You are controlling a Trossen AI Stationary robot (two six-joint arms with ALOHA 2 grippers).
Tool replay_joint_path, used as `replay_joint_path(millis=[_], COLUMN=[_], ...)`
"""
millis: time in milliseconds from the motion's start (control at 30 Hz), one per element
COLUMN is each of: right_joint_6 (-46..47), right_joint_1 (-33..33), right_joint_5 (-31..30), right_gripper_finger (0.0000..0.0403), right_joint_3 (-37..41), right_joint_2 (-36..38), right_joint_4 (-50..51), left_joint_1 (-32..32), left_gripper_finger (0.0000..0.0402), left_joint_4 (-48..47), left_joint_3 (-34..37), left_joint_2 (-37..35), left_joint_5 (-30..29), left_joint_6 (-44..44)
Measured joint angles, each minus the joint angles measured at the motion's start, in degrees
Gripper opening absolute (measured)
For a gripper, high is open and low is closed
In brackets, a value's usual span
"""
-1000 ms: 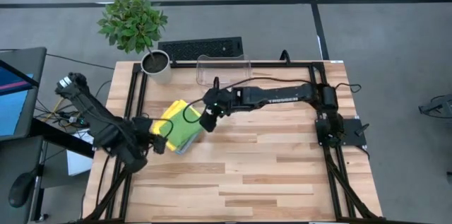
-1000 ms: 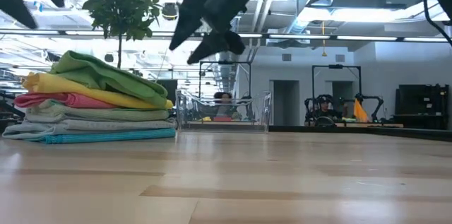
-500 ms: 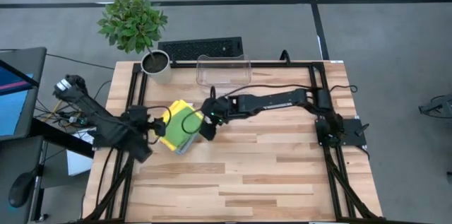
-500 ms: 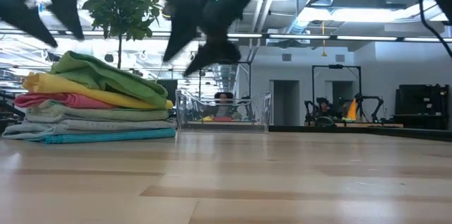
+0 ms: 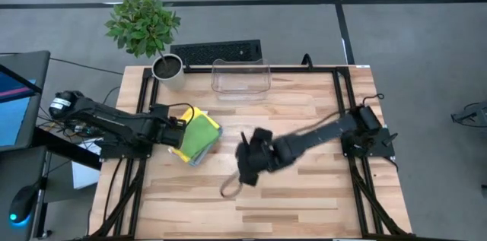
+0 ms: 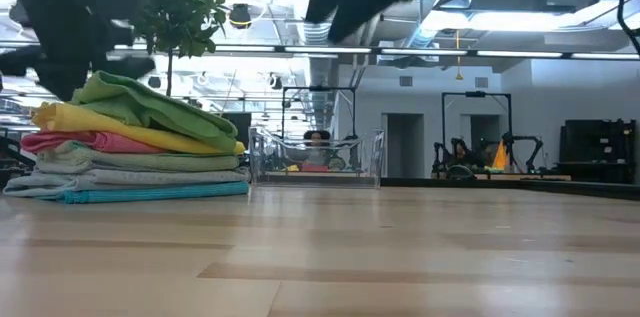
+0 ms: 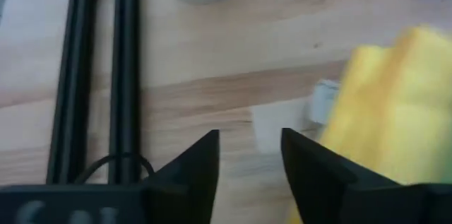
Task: Fold microfiber towels
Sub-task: Put the stacked folded microfiber cloths into the transparent bin
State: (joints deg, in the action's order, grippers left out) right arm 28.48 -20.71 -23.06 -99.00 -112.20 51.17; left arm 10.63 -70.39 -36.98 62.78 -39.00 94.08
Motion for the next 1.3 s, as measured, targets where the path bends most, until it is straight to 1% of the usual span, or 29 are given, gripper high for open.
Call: replay_joint_path(millis=[100,200,267,333,400,500,667,767,833,933,1033,1133,1233,1300], right_joint_6=[3.2,7.9,11.7,15.7,19.5,24.4,31.1,33.8,35.6,38.6,41.1,44.8,45.1,44.3], right_joint_1=[-5.0,-9.3,-11.6,-13.6,-15.3,-17.4,-20.0,-20.7,-21.0,-20.5,-19.7,-19.3,-19.1,-18.6], right_joint_5=[-2.6,-5.0,-6.7,-8.0,-8.6,-8.7,-8.8,-9.9,-11.2,-11.4,-11.4,-10.9,-10.7,-11.4], right_gripper_finger=[0.0283,0.0282,0.0282,0.0282,0.0282,0.0282,0.0282,0.0282,0.0282,0.0282,0.0282,0.0282,0.0282,0.0282], right_joint_3=[-0.1,0.0,0.0,0.0,0.0,0.0,0.0,0.0,0.0,0.0,0.0,0.0,0.0,-0.1], right_joint_2=[0.6,1.0,1.0,1.0,1.0,1.0,1.0,1.0,1.0,1.0,1.0,1.8,4.0,5.2], right_joint_4=[1.2,5.0,8.4,11.1,13.0,15.6,18.6,19.1,19.6,20.9,22.8,26.7,27.5,26.9], left_joint_1=[-4.9,-8.1,-9.6,-10.7,-11.2,-10.9,-9.7,-9.5,-9.5,-9.5,-9.7,-10.0,-10.3,-10.3], left_gripper_finger=[0.0112,0.0076,0.0056,0.0037,0.0022,0.0005,0.0002,0.0001,0.0001,0.0001,0.0001,0.0001,0.0004,0.0013], left_joint_4=[6.3,17.7,26.1,34.4,42.2,54.6,74.7,85.4,90.2,92.1,91.0,87.6,82.5,79.4], left_joint_3=[2.8,6.6,9.7,12.9,15.8,18.2,18.7,16.1,12.6,6.0,0.0,-4.3,-6.6,-7.6], left_joint_2=[-0.6,-0.5,-0.3,0.8,1.7,4.1,11.8,19.4,25.3,32.4,36.0,36.0,34.1,32.1], left_joint_5=[2.4,7.7,11.7,14.8,16.4,19.7,26.2,29.0,30.6,31.6,33.5,34.8,35.5,35.1], left_joint_6=[-6.3,-15.7,-20.1,-22.9,-25.0,-26.6,-32.6,-36.4,-38.2,-40.2,-42.4,-44.8,-46.6,-47.4])
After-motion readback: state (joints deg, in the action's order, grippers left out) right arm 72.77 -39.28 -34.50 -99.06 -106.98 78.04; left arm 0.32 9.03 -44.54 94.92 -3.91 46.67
